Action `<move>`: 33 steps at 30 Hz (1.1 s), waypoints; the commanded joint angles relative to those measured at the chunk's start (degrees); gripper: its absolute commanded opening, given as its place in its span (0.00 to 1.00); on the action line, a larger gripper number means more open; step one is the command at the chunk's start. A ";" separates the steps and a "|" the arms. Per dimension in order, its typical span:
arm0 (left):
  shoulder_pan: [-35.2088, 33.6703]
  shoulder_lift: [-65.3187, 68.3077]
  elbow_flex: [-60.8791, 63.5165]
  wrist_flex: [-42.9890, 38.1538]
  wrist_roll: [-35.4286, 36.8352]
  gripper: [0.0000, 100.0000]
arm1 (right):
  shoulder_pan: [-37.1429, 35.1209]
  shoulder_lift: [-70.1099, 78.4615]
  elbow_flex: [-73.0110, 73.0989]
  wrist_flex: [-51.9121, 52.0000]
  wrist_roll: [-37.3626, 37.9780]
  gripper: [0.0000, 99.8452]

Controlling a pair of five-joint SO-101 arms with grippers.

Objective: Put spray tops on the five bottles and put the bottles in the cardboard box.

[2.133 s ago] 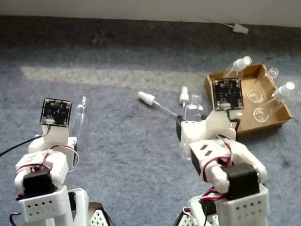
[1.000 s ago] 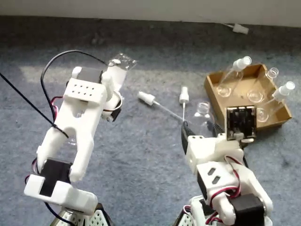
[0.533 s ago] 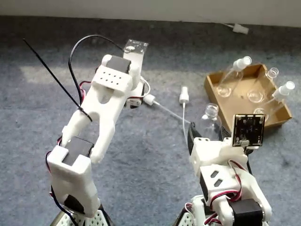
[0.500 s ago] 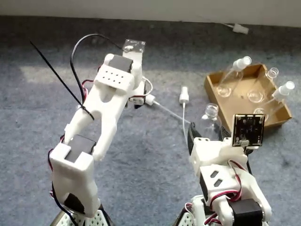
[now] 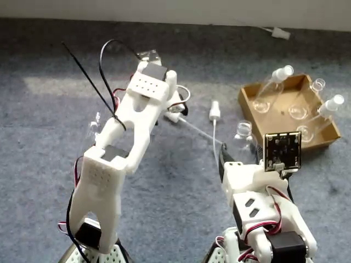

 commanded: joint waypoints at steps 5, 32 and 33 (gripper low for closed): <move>0.75 9.63 -16.48 -0.53 8.35 0.30 | 0.66 -0.40 0.92 -1.19 1.05 0.09; -1.45 20.26 -30.29 6.59 6.07 0.01 | 0.40 -0.40 1.54 -1.63 0.88 0.09; -1.36 20.26 -31.96 8.18 3.60 0.01 | 0.40 -0.40 1.54 -1.63 0.88 0.09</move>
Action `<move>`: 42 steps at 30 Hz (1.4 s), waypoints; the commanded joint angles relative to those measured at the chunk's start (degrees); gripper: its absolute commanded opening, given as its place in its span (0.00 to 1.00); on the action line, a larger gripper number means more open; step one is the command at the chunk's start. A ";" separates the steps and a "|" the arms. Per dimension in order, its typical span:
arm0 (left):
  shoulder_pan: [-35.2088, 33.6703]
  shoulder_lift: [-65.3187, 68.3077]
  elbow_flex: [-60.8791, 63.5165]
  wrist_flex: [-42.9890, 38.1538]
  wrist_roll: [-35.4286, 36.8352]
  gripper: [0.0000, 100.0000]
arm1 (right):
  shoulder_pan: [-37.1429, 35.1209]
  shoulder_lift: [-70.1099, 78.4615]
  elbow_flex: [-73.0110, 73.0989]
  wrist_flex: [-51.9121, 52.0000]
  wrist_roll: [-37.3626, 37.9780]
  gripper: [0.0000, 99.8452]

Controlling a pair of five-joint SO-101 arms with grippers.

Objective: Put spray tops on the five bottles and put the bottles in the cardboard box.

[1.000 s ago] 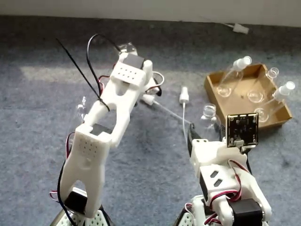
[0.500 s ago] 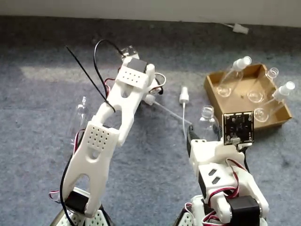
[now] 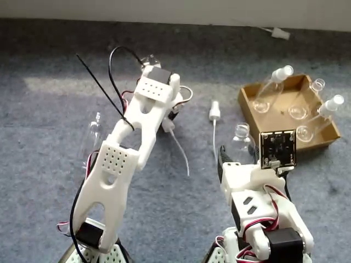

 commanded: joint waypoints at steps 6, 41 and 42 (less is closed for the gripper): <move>-1.27 -1.45 -13.05 7.12 -27.34 0.01 | 0.40 -0.40 -0.57 -2.33 0.35 0.09; -2.07 -47.25 16.04 7.21 -35.87 0.00 | 0.75 -17.63 0.13 0.40 0.62 0.09; -2.07 -49.19 17.27 7.21 -35.87 0.00 | 0.75 -18.07 0.13 0.40 0.53 0.09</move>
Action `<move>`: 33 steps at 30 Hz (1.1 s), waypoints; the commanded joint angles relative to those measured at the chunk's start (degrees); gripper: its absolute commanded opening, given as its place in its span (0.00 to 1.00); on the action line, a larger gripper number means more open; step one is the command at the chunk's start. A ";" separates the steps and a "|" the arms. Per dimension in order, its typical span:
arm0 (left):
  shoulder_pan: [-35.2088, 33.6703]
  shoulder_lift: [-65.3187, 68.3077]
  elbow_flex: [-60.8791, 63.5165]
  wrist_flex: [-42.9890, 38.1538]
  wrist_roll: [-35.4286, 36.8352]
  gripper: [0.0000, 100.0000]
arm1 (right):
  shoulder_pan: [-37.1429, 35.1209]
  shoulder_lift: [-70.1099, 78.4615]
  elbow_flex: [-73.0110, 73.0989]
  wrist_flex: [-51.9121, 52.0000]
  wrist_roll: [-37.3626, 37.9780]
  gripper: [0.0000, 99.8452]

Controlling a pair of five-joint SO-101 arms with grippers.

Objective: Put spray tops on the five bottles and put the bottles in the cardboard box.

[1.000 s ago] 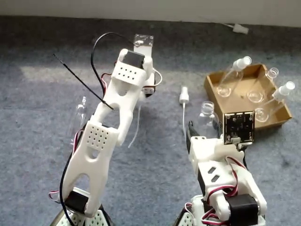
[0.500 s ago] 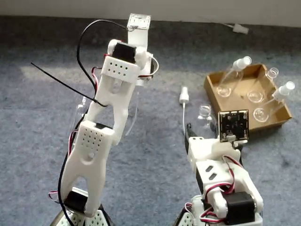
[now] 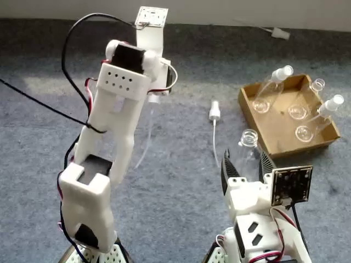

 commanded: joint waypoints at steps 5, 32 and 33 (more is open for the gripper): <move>-0.40 -19.30 8.66 -0.26 -0.53 0.00 | 0.31 -2.68 -2.68 -3.03 0.35 0.09; 8.48 -56.22 47.34 -25.85 -0.53 0.00 | -6.64 -2.68 29.23 -36.09 0.62 0.09; 8.57 -58.24 49.45 -27.87 -0.53 0.00 | -9.01 -2.68 29.93 -36.00 0.62 0.09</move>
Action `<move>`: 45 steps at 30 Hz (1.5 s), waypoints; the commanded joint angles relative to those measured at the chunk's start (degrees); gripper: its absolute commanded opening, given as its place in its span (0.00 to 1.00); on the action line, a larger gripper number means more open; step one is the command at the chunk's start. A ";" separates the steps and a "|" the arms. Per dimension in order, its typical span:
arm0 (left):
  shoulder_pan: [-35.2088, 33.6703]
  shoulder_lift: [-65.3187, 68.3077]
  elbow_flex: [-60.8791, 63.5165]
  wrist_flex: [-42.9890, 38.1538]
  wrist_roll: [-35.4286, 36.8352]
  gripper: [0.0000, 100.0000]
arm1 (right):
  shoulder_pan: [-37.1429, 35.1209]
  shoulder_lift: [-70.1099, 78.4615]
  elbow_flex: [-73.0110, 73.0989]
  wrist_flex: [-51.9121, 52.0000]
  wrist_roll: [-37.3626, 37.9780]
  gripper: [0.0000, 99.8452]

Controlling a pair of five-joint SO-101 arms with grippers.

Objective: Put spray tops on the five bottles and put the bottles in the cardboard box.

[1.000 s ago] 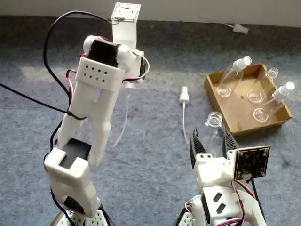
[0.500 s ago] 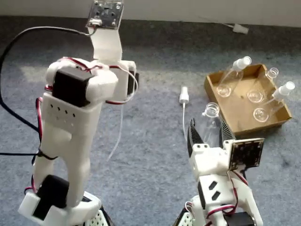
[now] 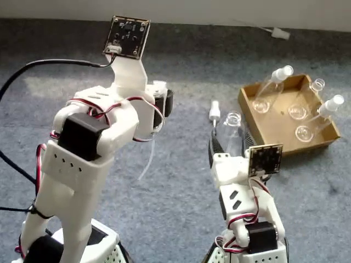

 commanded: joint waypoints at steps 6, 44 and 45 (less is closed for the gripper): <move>0.75 -18.59 18.95 -20.40 -0.53 0.00 | -14.46 -0.66 2.42 -2.68 0.62 0.09; 2.59 -41.01 46.46 -69.01 -0.09 0.00 | -21.23 -0.66 15.69 -20.53 0.70 0.09; 4.26 -42.68 47.16 -67.25 -0.35 0.00 | -21.23 -0.66 15.69 -20.44 0.70 0.09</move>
